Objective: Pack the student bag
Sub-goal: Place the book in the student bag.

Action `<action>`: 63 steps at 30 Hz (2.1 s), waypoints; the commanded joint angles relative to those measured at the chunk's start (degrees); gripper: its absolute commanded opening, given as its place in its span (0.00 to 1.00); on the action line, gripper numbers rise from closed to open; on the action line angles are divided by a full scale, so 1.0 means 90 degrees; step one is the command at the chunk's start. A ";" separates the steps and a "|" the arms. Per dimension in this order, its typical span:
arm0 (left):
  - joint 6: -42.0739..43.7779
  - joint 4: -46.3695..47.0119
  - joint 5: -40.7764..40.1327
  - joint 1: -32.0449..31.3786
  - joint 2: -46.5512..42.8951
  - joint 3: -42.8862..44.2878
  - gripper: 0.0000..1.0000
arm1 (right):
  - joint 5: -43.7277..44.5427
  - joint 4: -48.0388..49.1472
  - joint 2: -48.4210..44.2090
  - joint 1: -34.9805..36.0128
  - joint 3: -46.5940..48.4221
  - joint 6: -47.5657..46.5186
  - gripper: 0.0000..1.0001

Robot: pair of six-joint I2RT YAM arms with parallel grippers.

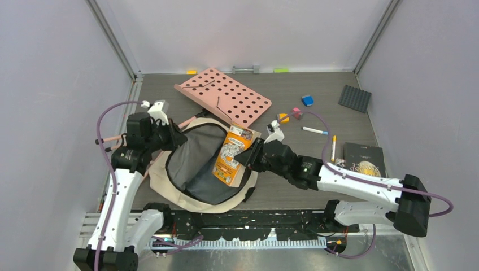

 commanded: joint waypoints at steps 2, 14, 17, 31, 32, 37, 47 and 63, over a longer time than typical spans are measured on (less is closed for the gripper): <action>-0.0139 0.1393 0.0722 0.0014 0.0154 0.0542 0.00 | 0.1113 0.1762 0.0279 0.0520 -0.0196 0.0806 0.01; -0.0224 0.2595 0.1442 0.0019 -0.0045 0.0044 0.00 | 0.2037 0.3615 0.1502 0.1075 -0.0733 0.1960 0.01; -0.0147 0.2450 0.1315 0.0018 -0.0130 0.0012 0.00 | 0.2001 0.3920 0.1770 0.1081 -0.0675 0.2153 0.01; -0.0055 0.2318 0.1424 0.0011 -0.0183 -0.0031 0.00 | 0.1758 0.5149 0.3101 0.1091 -0.0195 0.2274 0.01; -0.0055 0.2335 0.1491 0.0019 -0.0192 -0.0035 0.00 | 0.1726 0.5191 0.3195 0.1091 -0.0148 0.2265 0.01; -0.0055 0.2399 0.1543 0.0011 -0.0294 -0.0082 0.00 | 0.1659 0.5520 0.3925 0.1092 0.0024 0.2524 0.01; -0.0055 0.2373 0.1451 0.0008 -0.0324 -0.0115 0.00 | 0.2070 0.4850 0.4931 0.1092 0.0422 0.2611 0.08; 0.0052 0.2224 0.1337 0.0006 -0.0392 -0.0124 0.00 | 0.3214 0.2428 0.4472 0.1111 0.0781 0.0724 0.66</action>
